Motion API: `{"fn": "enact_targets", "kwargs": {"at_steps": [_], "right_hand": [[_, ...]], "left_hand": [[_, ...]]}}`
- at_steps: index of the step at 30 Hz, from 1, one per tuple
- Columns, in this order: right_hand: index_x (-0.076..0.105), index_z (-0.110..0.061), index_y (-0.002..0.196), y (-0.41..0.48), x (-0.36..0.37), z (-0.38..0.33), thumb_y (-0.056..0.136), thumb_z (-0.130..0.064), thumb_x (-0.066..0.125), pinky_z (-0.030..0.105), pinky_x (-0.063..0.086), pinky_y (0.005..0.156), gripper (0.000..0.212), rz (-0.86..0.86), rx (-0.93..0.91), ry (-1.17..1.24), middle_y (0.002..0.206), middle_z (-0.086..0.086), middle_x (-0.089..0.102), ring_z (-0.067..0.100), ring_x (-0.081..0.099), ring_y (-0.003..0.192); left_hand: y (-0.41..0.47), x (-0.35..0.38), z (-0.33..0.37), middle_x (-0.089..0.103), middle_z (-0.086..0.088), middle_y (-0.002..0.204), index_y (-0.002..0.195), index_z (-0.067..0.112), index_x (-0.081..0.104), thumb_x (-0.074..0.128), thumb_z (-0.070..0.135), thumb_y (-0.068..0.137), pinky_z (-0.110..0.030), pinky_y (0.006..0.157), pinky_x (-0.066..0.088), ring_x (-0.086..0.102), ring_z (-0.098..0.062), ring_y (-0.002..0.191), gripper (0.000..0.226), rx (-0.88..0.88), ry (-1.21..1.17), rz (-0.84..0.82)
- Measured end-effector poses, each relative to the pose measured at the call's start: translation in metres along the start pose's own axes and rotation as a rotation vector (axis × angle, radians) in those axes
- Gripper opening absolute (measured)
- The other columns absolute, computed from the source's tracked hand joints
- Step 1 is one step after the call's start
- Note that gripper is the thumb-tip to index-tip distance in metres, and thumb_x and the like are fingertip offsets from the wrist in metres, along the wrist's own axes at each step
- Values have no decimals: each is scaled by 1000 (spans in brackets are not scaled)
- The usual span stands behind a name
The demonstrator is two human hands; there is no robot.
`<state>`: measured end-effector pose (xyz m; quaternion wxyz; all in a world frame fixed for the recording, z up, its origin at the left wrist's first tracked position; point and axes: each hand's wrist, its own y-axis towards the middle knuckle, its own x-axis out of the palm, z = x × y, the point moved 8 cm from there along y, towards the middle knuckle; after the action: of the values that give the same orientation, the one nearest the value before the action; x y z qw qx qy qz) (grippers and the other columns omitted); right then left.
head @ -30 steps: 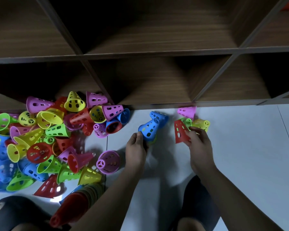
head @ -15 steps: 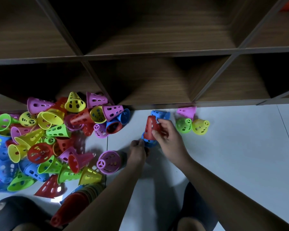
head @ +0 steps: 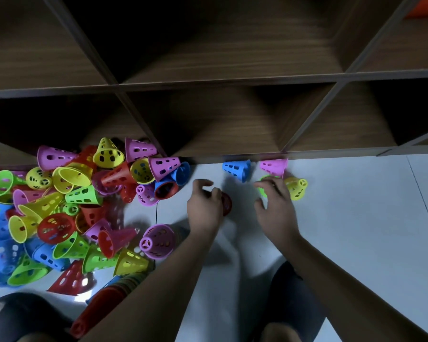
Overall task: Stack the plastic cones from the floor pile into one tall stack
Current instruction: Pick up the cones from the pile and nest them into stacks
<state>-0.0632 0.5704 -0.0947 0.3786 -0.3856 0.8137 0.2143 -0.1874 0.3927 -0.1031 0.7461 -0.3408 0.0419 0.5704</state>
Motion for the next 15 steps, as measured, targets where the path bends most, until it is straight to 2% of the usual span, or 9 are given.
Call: {"fn": "enact_targets", "kwargs": {"at_steps": [2,3,4,6,9,12,15], "right_hand": [[67,-17,123,7,-12,6,83,-3,68,43,50,102,42,37,-47,-137,134,8,52,33,52,125],[67,-16,125,9,-14,10,83,-5,68,47,48,104,44,28,-57,-192,136,10,52,37,51,127],[66,-15,128,11,-15,15,82,-6,69,49,47,105,47,11,-59,-232,137,11,51,39,51,127],[64,-15,132,11,-13,26,82,-8,69,49,46,107,51,-28,-47,-280,141,10,50,39,50,129],[61,-17,135,8,-6,36,83,-8,72,49,49,106,54,-77,-17,-291,145,10,47,39,48,133],[61,-17,134,3,0,38,85,-3,69,45,54,98,52,-90,11,-236,149,10,45,38,50,133],[63,-16,130,-3,3,38,88,-1,65,40,56,82,45,-99,26,-169,144,9,49,36,60,117]], "left_hand": [[-2,12,22,63,8,72,116,20,59,56,15,102,-20,61,50,65,-2,66,16,89,34,-73],[-2,18,32,63,8,70,118,20,59,55,17,101,-21,63,53,65,-3,64,17,148,87,-97],[0,25,41,65,5,72,118,24,58,55,21,100,-30,68,57,66,-8,66,18,215,150,-114],[5,37,53,70,-1,77,114,32,55,54,31,96,-43,70,59,69,-28,71,18,302,255,-143],[13,48,65,75,-8,92,115,30,61,58,29,99,-42,74,58,70,-33,83,17,358,330,-159],[20,60,73,76,-10,108,126,29,64,57,27,102,-37,81,54,69,-35,98,25,402,403,-221],[29,78,63,73,-12,123,142,35,57,51,28,104,-31,82,45,67,-37,110,39,353,535,-330]]}}
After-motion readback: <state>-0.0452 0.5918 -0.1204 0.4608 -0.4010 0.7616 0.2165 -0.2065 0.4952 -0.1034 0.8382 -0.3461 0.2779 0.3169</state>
